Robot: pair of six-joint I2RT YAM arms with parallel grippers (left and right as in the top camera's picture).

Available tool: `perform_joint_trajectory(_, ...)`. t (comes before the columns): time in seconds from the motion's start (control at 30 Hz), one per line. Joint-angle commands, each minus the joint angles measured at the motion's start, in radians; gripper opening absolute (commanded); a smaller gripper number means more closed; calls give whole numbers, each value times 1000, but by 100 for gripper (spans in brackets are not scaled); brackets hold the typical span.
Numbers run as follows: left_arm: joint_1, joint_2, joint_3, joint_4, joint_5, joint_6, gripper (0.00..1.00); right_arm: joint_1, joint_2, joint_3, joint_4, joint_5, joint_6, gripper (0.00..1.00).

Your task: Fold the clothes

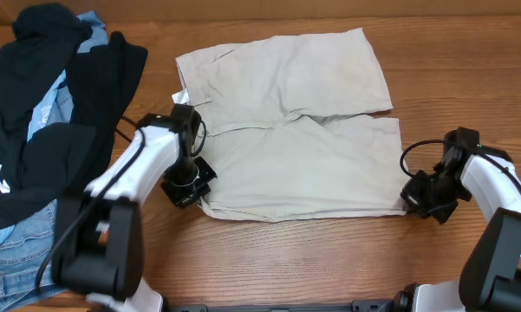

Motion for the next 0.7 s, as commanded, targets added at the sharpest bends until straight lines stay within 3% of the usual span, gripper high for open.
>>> perform_joint_trajectory(0.0, 6, -269, -6, -67, -95, 66, 4, -12, -126, 100, -43, 21, -6, 4)
perform_joint_trajectory(0.13, 6, -495, -6, -150, -101, 69, 7, -14, -345, 180, -123, 22, -6, 4)
perform_joint_trajectory(0.4, 6, -711, -6, -341, -167, 63, 8, -13, -640, 274, -216, 21, -72, 4)
perform_joint_trajectory(0.53, 6, -722, -6, -222, -301, 32, 15, -3, -580, 333, -225, 21, -112, 4)
perform_joint_trajectory(0.67, 6, -639, -6, -40, -372, 9, 12, 132, -398, 360, -101, 15, -182, 4)
